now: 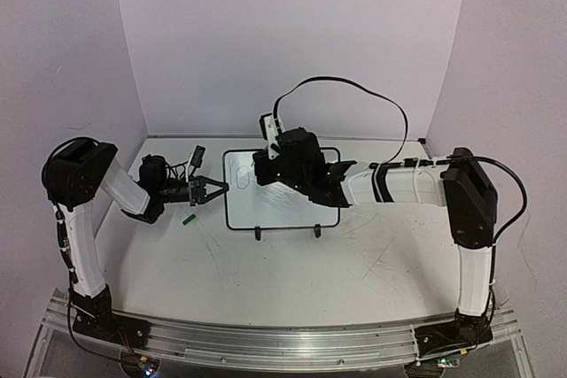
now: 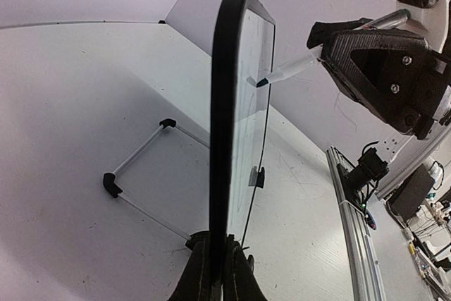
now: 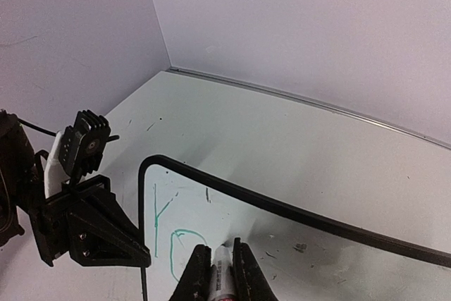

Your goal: Write a sentence on the whiteboard

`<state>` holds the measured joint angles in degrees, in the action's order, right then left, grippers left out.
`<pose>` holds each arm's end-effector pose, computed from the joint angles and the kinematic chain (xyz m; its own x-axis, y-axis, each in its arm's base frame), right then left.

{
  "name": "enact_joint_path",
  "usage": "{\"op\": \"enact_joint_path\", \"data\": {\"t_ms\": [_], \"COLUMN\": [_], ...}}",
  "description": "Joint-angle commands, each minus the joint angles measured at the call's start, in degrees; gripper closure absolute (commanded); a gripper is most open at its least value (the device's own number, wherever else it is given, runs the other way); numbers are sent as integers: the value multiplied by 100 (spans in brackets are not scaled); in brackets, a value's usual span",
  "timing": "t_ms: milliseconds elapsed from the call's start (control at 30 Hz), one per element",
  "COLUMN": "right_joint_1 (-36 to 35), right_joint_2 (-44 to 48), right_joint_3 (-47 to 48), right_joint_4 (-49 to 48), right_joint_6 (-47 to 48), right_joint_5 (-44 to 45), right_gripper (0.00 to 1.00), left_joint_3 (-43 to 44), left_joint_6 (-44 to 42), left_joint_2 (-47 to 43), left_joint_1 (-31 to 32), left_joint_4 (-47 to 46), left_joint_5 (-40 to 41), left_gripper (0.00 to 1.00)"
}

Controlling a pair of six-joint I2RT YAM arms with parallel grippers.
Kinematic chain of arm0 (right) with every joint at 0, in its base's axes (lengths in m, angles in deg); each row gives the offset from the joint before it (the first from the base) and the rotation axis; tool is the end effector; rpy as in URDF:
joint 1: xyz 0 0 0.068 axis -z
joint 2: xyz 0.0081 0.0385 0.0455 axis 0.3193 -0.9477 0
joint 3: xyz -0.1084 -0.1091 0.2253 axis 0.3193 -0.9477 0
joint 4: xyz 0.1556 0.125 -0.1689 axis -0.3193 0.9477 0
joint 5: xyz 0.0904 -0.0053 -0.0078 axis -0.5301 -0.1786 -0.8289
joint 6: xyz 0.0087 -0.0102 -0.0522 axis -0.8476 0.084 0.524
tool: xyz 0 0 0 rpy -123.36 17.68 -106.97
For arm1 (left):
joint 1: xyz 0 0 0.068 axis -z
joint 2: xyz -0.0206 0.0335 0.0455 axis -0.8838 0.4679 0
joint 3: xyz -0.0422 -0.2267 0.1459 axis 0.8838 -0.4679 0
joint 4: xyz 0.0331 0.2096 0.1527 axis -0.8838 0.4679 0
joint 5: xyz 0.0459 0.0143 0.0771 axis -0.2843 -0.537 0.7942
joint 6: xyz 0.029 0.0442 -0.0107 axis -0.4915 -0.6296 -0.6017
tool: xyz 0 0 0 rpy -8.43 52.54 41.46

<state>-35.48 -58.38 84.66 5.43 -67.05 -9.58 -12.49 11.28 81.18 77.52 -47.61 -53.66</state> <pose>0.2919 0.3918 0.2555 -0.2649 -0.0396 -0.9635 -0.6479 0.7473 0.1474 0.3385 -0.1258 0.1296 -0.5218 -0.0545 -0.8513 0.8247 0.2228 -0.5198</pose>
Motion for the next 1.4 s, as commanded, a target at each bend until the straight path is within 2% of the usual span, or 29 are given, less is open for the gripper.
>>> {"op": "enact_joint_path", "data": {"t_ms": [0, 1067, 1367], "right_joint_1": [-5, -38, -32], "right_joint_2": [-14, 80, 294], "right_joint_3": [11, -517, -664], "right_joint_4": [122, 142, 140], "right_joint_6": [-53, -386, -301], "right_joint_5": [189, 154, 491], "right_gripper": [100, 100, 100], "left_joint_3": [98, 101, 99], "left_joint_6": [-35, -41, -47], "left_joint_2": [-106, -88, -83], "left_joint_1": [-63, -58, -65], "left_joint_4": [-114, -105, -109], "left_joint_5": [29, 34, 34], "left_gripper": [100, 100, 100]}}
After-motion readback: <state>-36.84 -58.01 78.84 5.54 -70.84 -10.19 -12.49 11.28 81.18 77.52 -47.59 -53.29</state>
